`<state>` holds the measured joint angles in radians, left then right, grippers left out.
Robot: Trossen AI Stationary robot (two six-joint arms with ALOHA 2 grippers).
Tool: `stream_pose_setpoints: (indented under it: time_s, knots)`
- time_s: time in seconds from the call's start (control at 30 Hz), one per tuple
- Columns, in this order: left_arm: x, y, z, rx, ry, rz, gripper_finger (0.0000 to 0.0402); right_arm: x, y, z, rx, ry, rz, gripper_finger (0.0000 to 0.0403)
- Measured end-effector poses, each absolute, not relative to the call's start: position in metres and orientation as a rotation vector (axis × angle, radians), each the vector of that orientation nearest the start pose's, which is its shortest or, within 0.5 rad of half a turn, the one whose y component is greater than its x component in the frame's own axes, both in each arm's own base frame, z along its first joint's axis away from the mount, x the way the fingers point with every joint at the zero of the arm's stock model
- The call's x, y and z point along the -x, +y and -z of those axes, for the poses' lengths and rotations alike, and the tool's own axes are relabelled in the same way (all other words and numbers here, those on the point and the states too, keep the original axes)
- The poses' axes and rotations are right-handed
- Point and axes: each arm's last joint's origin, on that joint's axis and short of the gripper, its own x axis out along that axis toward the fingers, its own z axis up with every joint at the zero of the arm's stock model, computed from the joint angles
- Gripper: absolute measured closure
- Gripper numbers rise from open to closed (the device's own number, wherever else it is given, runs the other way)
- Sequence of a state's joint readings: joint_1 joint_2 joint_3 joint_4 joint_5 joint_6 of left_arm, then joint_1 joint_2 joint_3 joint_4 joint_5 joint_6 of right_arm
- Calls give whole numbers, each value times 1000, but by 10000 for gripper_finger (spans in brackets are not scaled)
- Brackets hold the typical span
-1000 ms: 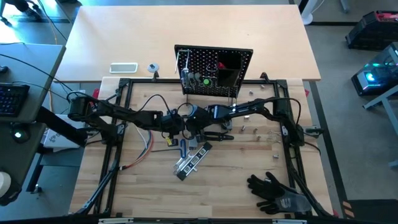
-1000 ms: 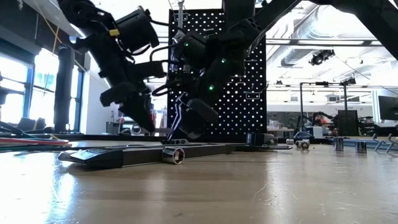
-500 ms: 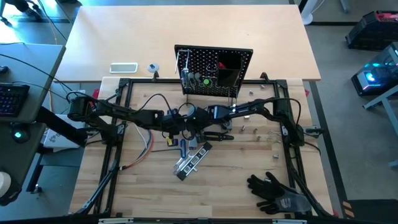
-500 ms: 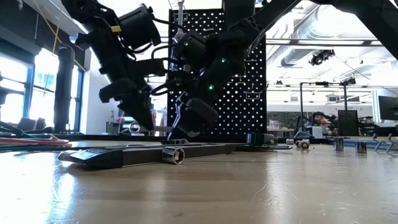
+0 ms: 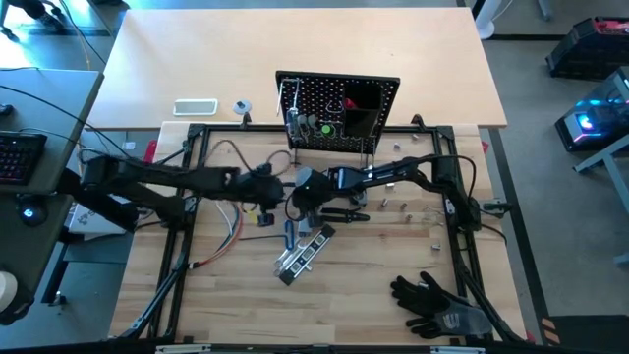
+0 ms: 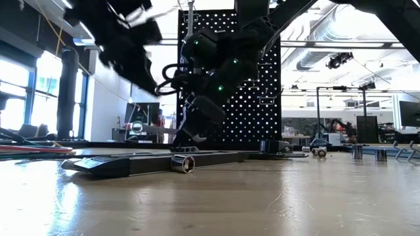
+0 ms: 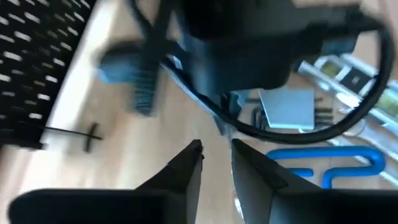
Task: Hang tools onto peg board
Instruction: Hang the wrench on the peg board
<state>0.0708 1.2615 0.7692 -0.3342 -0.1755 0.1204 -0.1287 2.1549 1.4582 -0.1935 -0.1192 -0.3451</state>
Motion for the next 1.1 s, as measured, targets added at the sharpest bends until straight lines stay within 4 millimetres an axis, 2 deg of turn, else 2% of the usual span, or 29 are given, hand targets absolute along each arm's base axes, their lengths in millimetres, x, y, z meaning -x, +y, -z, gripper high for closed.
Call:
stream_pose_setpoints:
  time_s: [0.1, 0.27, 0.53, 0.67, 0.83, 1.1]
  knots:
    - [-233, 22, -241, -172, 780, -202, 308, -450, -54, -146, 199, 834, -149, 400]
    - [-200, 21, -274, -191, 654, -232, 302, -451, -53, -171, 175, 727, -175, 401]
    - [-142, 16, -320, -181, 349, -250, 302, -445, -47, -230, 183, 517, -193, 401]
    - [-123, 14, -334, -170, 213, -224, 302, -439, -41, -261, 216, 395, -188, 402]
    - [-123, 12, -342, -164, 118, -183, 302, -434, -33, -293, 251, 238, -182, 402]
    - [-151, 13, -345, -194, 59, -150, 302, -428, -15, -325, 302, 55, -172, 402]
